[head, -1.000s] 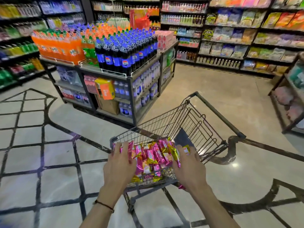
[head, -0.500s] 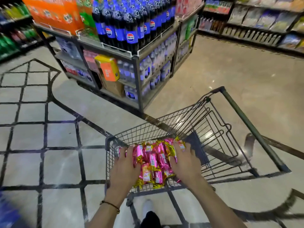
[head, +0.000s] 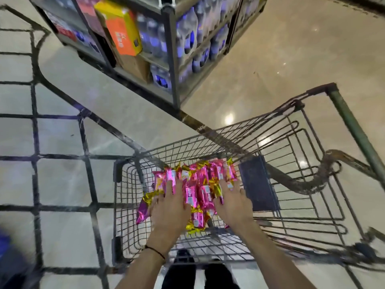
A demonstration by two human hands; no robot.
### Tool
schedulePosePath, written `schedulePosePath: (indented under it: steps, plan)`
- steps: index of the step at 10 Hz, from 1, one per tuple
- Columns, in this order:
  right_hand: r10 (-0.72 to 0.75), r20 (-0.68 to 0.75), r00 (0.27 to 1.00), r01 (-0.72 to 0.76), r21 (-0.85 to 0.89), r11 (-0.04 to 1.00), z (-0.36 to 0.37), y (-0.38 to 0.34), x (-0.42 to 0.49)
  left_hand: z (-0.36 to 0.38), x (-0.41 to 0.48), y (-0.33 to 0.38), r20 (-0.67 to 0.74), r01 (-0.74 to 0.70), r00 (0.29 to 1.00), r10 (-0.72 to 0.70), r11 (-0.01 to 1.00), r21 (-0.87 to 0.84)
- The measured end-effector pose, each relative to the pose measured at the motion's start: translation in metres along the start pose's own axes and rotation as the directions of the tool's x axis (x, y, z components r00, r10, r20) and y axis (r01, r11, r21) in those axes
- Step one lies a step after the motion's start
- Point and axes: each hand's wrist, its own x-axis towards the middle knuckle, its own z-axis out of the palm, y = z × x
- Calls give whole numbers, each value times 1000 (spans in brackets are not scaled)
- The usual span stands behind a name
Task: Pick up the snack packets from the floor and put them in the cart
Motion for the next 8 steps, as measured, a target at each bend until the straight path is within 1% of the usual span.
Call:
schedulePosePath:
  steps: [1,2,3,4,5,6,8]
  plan:
    - [-16,35,999,16,3,1000,27,5,38,28,34,2,32,10,999,-12,998,64]
    - [-36,30,999,36,-2,999,53,10,71,56,65,-1,45,12,999,-18,991,132]
    - [-43,34,998,43,-6,999,87,15,104,87,89,-11,63,66,995,-76,986,150]
    - [-38,20,999,38,5,999,128,20,131,123,97,-23,47,82,995,-90,984,158]
    - [-50,27,998,49,20,999,160,21,146,151,101,-35,60,85,994,-96,983,163]
    - [-47,24,999,46,35,998,178,26,156,169,107,-43,40,109,992,-116,981,162]
    - [-53,46,998,47,116,992,174,41,158,162,98,-37,23,119,992,-124,979,167]
